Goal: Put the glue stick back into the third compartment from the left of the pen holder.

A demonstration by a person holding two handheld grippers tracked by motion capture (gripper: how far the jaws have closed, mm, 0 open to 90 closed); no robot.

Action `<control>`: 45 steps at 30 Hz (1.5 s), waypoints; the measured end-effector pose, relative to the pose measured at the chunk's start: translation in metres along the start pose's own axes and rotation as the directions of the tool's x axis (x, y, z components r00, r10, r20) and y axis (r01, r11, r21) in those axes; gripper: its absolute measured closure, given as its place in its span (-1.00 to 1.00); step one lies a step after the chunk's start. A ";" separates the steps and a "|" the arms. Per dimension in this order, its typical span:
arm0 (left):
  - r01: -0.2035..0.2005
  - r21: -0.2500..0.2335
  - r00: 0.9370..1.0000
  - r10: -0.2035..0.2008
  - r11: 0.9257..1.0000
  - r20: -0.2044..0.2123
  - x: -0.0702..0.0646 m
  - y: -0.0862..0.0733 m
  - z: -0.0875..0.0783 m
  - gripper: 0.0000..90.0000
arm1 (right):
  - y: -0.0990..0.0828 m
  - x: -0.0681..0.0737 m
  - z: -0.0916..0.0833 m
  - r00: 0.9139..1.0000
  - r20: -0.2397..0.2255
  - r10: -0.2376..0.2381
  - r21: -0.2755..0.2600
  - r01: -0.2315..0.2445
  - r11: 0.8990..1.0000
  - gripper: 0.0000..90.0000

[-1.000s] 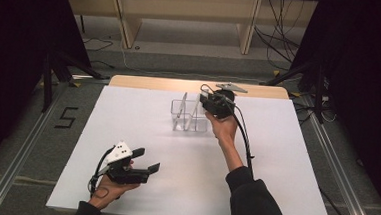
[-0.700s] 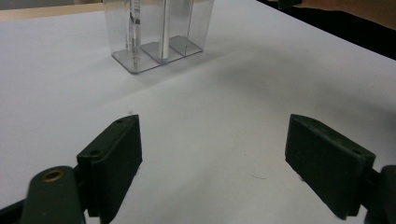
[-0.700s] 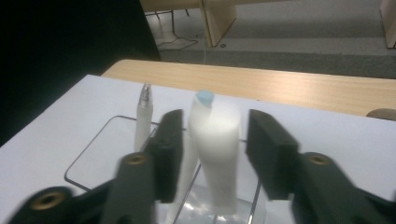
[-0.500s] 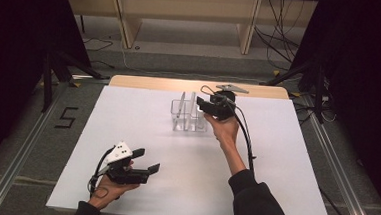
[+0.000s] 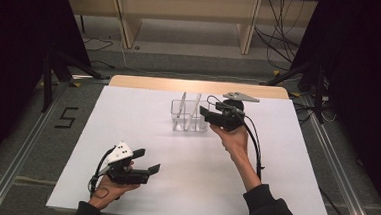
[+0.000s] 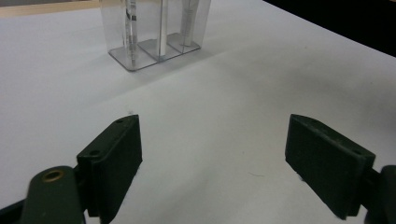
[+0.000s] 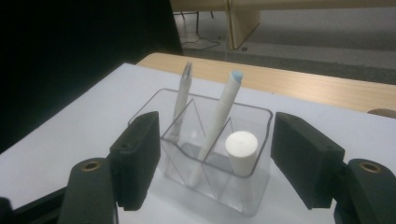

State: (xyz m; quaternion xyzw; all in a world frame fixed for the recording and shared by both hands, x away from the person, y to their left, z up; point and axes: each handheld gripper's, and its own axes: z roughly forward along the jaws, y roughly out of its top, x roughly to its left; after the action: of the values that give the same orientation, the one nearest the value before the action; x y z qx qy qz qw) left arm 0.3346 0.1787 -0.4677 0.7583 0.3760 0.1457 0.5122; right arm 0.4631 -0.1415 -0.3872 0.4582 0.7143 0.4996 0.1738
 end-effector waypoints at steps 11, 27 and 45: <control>0.006 0.000 1.000 -0.006 1.000 0.004 0.000 0.000 0.000 -0.60 | -0.019 0.015 -0.035 0.990 -0.094 -0.107 0.016 0.109 0.994 -0.34; 0.015 0.001 1.000 -0.015 1.000 0.020 0.000 0.000 0.000 -0.60 | -0.061 0.019 -0.076 0.978 -0.163 -0.128 0.005 0.131 0.991 -0.47; 0.010 0.000 1.000 -0.010 1.000 0.027 -0.002 0.000 -0.001 -0.60 | -0.114 0.012 -0.115 0.978 -0.169 -0.125 -0.049 0.118 0.992 -0.52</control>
State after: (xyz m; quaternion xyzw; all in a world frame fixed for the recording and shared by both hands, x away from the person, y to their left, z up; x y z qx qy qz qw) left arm 0.3325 0.1782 -0.4665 0.7583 0.3726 0.1330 0.5182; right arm 0.3206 -0.2042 -0.4336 0.3657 0.7434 0.5394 0.1508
